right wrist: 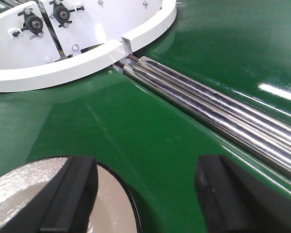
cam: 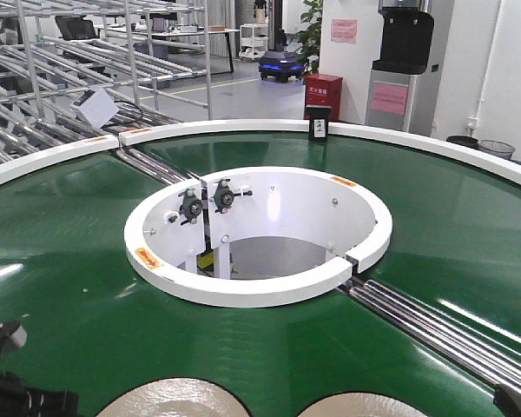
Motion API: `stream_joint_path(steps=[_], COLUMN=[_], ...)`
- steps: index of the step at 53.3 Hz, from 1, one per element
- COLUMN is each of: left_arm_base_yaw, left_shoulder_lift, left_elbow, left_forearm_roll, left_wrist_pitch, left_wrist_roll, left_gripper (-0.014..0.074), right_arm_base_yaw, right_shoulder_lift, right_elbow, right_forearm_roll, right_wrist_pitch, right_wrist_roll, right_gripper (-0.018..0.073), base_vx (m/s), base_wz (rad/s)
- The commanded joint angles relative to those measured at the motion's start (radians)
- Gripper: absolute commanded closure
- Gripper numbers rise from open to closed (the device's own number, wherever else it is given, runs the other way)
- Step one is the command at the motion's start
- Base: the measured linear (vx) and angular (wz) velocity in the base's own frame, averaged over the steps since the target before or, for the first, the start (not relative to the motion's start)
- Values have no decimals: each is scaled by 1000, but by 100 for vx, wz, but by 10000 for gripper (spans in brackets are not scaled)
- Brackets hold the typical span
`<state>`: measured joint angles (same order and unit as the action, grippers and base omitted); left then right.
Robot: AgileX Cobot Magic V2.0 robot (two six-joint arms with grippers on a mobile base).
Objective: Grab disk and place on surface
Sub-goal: 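Close left and right grippers on the rims of the two plates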
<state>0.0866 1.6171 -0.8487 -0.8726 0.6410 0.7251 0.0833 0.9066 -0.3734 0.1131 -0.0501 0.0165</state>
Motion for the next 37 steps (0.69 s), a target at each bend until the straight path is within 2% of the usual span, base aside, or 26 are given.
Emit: stream_joint_path(steps=[1, 5, 12, 21, 29, 37], left_arm_base_yaw=[11, 10, 10, 9, 9, 10], left_shoulder_lift=[4, 47, 92, 111, 113, 113], left_elbow=[-36, -36, -36, -36, -36, -36], left_forearm_roll=[-107, -142, -188, -297, -318, -347], left_wrist_pitch=[88, 150, 203, 279, 298, 303], left_wrist_roll=[137, 238, 281, 374, 378, 377], left_gripper=[138, 138, 138, 138, 169, 276], right_arm_base_yaw=[-4, -4, -4, -4, -4, -4], right_shoulder_lift=[-4, -4, -4, -4, -4, -4], right_elbow=[-35, -35, -35, -35, -35, -35], right_forearm_roll=[-10, -10, -10, -10, -10, 8], right_wrist_pitch=[-84, -84, -84, -87, -87, -83], right_wrist_roll=[-9, -9, -9, -9, -9, 1], right_gripper=[61, 61, 61, 61, 61, 64], base_vx=[0, 0, 0, 0, 0, 0], base_wz=[0, 0, 0, 0, 0, 0])
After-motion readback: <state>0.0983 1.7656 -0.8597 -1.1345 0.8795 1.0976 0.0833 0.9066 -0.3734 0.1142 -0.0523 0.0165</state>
